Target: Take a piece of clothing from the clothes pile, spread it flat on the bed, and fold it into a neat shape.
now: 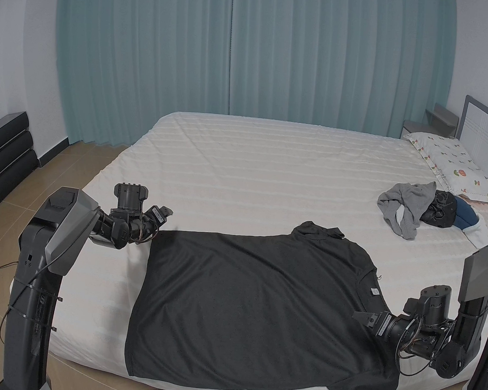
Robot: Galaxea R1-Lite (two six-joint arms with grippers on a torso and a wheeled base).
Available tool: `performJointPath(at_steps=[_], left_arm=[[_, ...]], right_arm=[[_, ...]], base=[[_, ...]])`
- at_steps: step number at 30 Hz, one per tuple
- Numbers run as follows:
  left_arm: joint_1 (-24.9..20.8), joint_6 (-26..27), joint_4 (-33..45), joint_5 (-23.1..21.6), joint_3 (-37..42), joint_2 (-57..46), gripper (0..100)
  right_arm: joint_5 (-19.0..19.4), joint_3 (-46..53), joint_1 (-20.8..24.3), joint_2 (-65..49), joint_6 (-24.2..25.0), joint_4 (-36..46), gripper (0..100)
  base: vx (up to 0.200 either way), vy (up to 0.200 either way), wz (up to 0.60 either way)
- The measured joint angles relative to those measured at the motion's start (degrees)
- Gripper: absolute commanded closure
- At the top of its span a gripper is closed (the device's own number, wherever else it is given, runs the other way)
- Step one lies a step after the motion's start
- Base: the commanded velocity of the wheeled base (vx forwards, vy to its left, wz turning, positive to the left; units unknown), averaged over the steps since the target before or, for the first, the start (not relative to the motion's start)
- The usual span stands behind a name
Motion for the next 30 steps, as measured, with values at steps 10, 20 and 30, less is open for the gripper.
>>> performJointPath(at_steps=[10,20,30], left_arm=[[-0.34,0.18,0.16,-0.04,-0.46,1.52,100],[-0.54,0.02,-0.06,0.84,-0.49,1.52,100],[-0.5,-0.59,-0.66,1.44,-0.39,0.83,100]], right_arm=[[-0.65,-2.07,-0.41,0.28,-0.04,-0.04,0],[-1.08,-13.53,-1.26,0.8,-1.46,4.05,0],[-1.1,-38.21,-4.32,4.17,-4.82,22.95,0]], base=[[0.0,0.0,0.0],[0.0,0.0,0.0],[0.0,0.0,0.0]])
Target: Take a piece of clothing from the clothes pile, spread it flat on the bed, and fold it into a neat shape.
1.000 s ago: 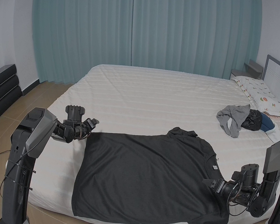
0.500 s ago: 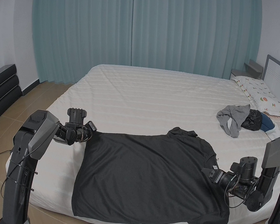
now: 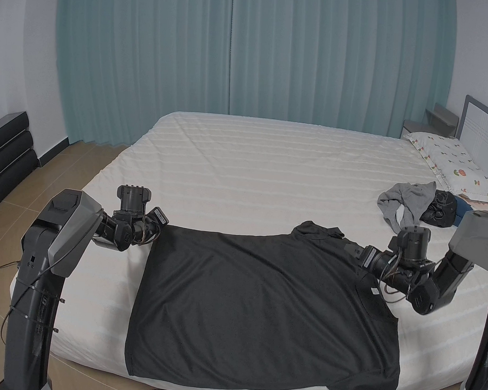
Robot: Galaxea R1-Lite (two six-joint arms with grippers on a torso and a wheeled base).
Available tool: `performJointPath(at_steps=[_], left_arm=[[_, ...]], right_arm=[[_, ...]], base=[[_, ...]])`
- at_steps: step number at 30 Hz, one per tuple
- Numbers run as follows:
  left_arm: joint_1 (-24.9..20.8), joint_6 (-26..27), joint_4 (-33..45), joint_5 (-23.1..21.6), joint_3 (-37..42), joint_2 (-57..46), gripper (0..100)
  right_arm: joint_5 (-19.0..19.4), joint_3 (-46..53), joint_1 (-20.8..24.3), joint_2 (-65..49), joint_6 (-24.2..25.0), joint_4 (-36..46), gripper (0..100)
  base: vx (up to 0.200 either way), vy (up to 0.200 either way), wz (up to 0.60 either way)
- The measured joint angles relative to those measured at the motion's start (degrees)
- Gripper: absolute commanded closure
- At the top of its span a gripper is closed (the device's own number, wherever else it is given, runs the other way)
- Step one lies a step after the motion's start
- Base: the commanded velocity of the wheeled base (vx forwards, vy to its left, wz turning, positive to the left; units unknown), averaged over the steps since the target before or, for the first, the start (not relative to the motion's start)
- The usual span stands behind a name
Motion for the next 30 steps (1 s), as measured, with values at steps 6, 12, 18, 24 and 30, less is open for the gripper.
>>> performJointPath(at_steps=[6,12,18,24,30], left_arm=[[0.0,-0.33,-0.24,0.28,0.41,-0.38,100],[0.02,-0.54,-0.35,0.57,1.06,-0.74,100],[0.07,-0.65,-0.44,0.69,2.0,-1.16,100],[0.02,-0.71,-0.39,0.74,2.55,-1.54,100],[0.07,-0.76,-0.33,0.74,2.57,-1.65,100]], right_arm=[[0.04,-16.23,-1.9,4.35,-2.06,11.51,0],[0.22,-30.05,-3.34,10.47,-4.17,20.46,0],[0.44,-40.41,-4.85,16.81,-5.12,26.53,0],[0.91,-44.85,-5.52,21.27,-5.42,27.6,0],[1.57,-45.18,-5.79,22.65,-5.29,27.66,100]], base=[[0.0,0.0,0.0],[0.0,0.0,0.0],[0.0,0.0,0.0],[0.0,0.0,0.0],[0.0,0.0,0.0]])
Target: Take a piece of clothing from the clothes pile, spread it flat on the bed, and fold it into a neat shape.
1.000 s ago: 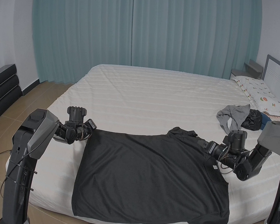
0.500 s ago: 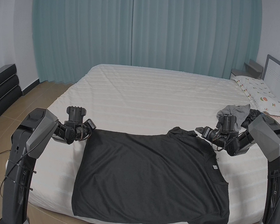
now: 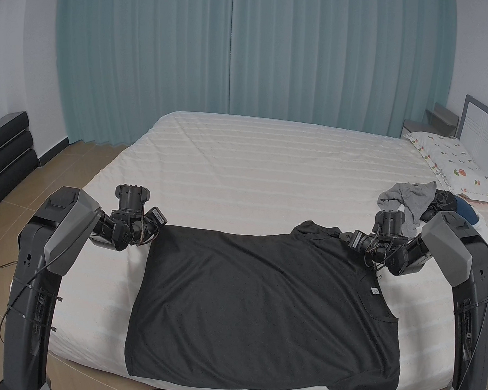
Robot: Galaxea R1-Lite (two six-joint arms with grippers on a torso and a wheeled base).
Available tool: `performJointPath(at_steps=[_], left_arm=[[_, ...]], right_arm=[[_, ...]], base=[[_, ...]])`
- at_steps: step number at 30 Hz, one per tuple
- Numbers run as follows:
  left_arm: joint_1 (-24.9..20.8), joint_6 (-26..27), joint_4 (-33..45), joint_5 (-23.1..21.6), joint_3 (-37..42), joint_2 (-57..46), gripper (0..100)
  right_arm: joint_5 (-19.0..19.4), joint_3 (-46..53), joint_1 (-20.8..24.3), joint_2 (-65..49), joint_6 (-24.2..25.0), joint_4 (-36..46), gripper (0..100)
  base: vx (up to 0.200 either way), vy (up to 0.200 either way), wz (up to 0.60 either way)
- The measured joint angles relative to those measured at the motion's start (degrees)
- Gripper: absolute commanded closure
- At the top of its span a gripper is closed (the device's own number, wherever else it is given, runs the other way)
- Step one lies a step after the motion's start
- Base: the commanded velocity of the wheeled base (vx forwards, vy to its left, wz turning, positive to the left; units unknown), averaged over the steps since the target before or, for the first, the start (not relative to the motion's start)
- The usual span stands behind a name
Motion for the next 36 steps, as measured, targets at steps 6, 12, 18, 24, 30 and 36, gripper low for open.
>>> performJointPath(at_steps=[6,12,18,24,30,36], left_arm=[[0.0,0.02,0.18,-0.02,0.11,-0.04,100],[-0.05,0.22,0.35,0.27,0.22,-0.37,100],[0.01,2.54,0.41,1.38,-1.05,-0.85,100],[0.34,4.53,0.62,1.49,-4.24,-1.05,100],[0.54,4.67,3.86,1.63,-9.7,-0.59,100],[1.33,5.01,5.06,2.04,-14.6,0.35,100]], right_arm=[[0.0,0.11,-0.45,0.39,0.52,-0.11,100],[-0.3,0.15,-0.96,0.43,1.39,-1.05,100],[-0.45,-0.13,-1.66,0.3,4.33,-4.61,100],[-0.59,-0.63,-2.62,-0.07,4.73,-5.97,100],[-2.08,-2.23,-3.21,-0.49,5.32,-7.07,100],[-3.61,-4.38,-3.73,-0.51,5.85,-7.59,100]], base=[[0.0,0.0,0.0],[0.0,0.0,0.0],[0.0,0.0,0.0],[0.0,0.0,0.0],[0.0,0.0,0.0],[0.0,0.0,0.0]])
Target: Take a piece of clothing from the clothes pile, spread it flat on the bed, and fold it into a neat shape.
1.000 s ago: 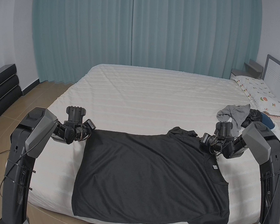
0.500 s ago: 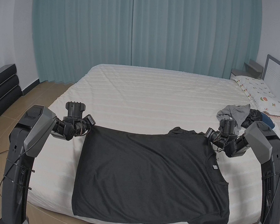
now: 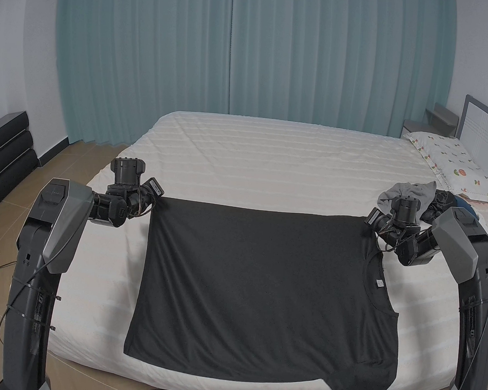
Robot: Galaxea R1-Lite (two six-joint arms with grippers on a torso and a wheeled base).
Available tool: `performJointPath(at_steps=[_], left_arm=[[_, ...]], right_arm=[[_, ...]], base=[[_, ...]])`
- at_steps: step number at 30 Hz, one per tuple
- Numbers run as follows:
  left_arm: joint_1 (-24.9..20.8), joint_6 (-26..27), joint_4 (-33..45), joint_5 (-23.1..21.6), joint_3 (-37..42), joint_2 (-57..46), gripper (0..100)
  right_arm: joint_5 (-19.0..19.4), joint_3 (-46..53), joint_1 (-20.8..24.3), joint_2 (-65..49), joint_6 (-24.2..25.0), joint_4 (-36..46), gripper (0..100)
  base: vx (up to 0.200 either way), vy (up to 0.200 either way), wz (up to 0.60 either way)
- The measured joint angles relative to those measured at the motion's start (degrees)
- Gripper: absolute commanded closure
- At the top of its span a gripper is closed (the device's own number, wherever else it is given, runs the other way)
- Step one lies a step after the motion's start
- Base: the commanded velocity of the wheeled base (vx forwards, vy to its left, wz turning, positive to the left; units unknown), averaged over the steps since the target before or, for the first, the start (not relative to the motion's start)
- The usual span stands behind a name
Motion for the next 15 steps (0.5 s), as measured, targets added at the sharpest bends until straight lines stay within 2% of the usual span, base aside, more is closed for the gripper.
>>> performJointPath(at_steps=[15], left_arm=[[0.09,3.77,-0.41,0.23,-3.12,5.68,100]], right_arm=[[-2.6,-4.19,1.19,3.22,-0.07,-0.33,100]], base=[[0.0,0.0,0.0]])
